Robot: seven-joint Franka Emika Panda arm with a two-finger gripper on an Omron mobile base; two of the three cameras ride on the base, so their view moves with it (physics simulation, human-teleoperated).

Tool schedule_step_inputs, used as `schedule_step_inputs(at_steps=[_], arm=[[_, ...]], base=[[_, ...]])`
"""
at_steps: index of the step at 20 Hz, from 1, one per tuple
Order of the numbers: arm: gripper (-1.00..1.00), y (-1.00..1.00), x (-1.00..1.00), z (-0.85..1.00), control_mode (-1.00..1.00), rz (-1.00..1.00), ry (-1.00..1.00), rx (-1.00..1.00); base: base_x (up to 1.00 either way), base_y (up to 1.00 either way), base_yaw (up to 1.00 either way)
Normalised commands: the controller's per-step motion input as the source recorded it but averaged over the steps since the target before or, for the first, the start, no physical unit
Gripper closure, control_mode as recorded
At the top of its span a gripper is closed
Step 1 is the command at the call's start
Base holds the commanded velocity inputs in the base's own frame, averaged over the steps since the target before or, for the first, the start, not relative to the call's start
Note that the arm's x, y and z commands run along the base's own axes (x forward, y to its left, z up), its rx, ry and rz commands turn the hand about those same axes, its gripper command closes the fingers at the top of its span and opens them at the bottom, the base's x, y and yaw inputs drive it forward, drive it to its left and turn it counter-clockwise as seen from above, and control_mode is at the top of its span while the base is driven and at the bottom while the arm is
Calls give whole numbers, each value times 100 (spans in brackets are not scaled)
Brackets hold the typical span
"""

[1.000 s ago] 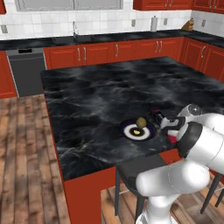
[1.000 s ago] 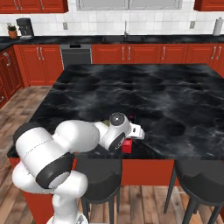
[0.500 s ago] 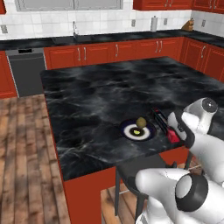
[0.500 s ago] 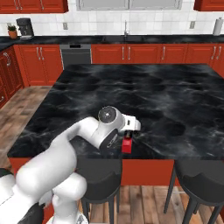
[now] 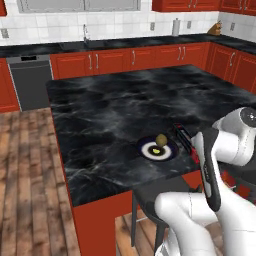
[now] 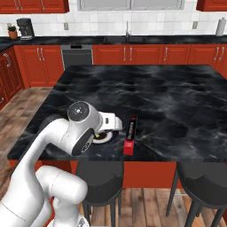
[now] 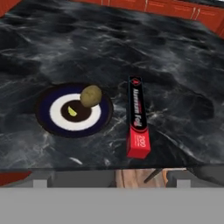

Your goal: Retrieve the tupperware and aluminum foil from the cabinet and place them on the dining counter near the plate with lemon wedge and potato to prepare for storing leftovers.

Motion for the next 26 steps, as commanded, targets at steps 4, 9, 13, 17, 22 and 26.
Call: schedule_step_inputs(at_steps=[4, 9, 13, 17, 22, 26], arm=[[-100, 77, -41, 27, -100, 0, 13, -9], [-100, 14, -6, 18, -100, 0, 2, -2], [-100, -14, -1, 0, 100, 0, 0, 0], [-100, 0, 0, 0, 100, 0, 0, 0], [-100, 0, 0, 0, 100, 0, 0, 0], [-100, 0, 0, 0, 100, 0, 0, 0]], base=[[0, 0, 0], [0, 0, 0], [-4, -4, 0], [-76, -39, -20], [-90, -63, -45], [-13, -81, -71]])
